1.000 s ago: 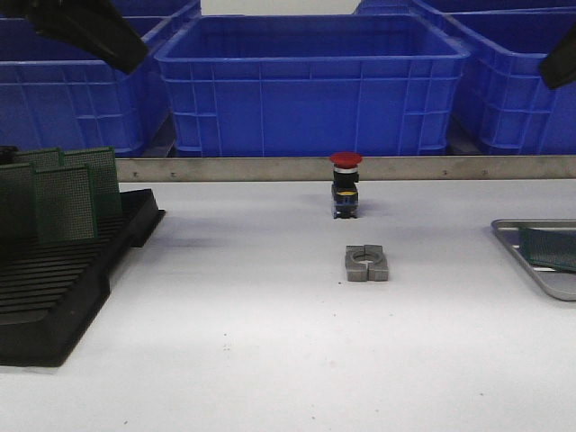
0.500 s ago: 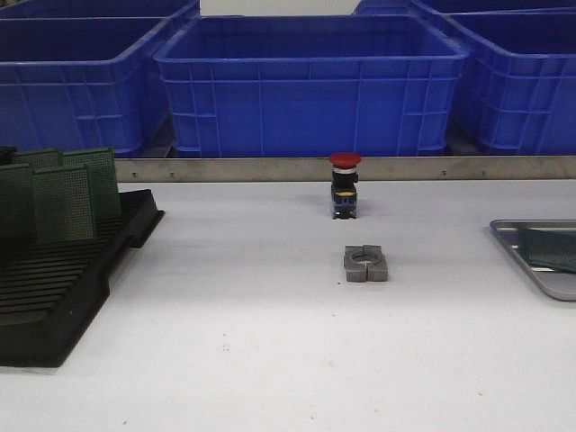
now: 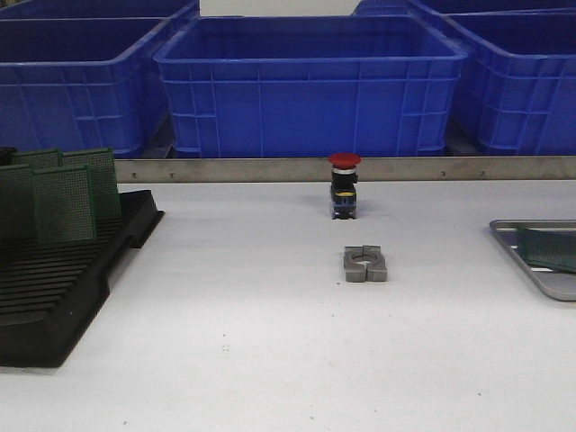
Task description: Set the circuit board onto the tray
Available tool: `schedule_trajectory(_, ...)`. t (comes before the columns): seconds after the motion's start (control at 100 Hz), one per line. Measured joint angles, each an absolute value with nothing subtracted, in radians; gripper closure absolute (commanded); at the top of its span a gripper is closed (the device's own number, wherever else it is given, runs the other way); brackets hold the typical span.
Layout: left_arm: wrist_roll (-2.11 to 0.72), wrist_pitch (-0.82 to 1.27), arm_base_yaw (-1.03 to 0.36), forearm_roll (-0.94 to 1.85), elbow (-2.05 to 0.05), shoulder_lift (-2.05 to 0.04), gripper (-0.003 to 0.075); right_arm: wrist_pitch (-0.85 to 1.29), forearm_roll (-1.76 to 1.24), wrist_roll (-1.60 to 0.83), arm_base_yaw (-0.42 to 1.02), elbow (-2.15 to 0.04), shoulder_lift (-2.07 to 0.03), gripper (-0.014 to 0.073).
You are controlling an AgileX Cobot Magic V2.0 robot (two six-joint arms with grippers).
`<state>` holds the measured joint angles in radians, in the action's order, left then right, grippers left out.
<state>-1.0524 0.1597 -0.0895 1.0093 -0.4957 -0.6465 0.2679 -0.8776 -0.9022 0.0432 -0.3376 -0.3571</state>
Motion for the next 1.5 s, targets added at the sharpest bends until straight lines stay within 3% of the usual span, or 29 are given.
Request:
schedule_trajectory(0.25,-1.052,0.144,-0.09,1.015,-0.359,-0.419,0.0741,0.289,-0.878,-0.902,0.043,-0.239,-0.108,0.0654)
schedule_trajectory(0.5,-1.054,0.144,-0.09,1.018,-0.276,-0.264,0.0741,0.335,-0.878,-0.902,0.043,-0.216,-0.02,0.0654)
schedule_trajectory(1.5,-1.022,0.124,-0.09,0.965,-0.232,-0.211,0.0741,0.344,-0.878,-0.904,0.043,-0.216,-0.019,0.0654)
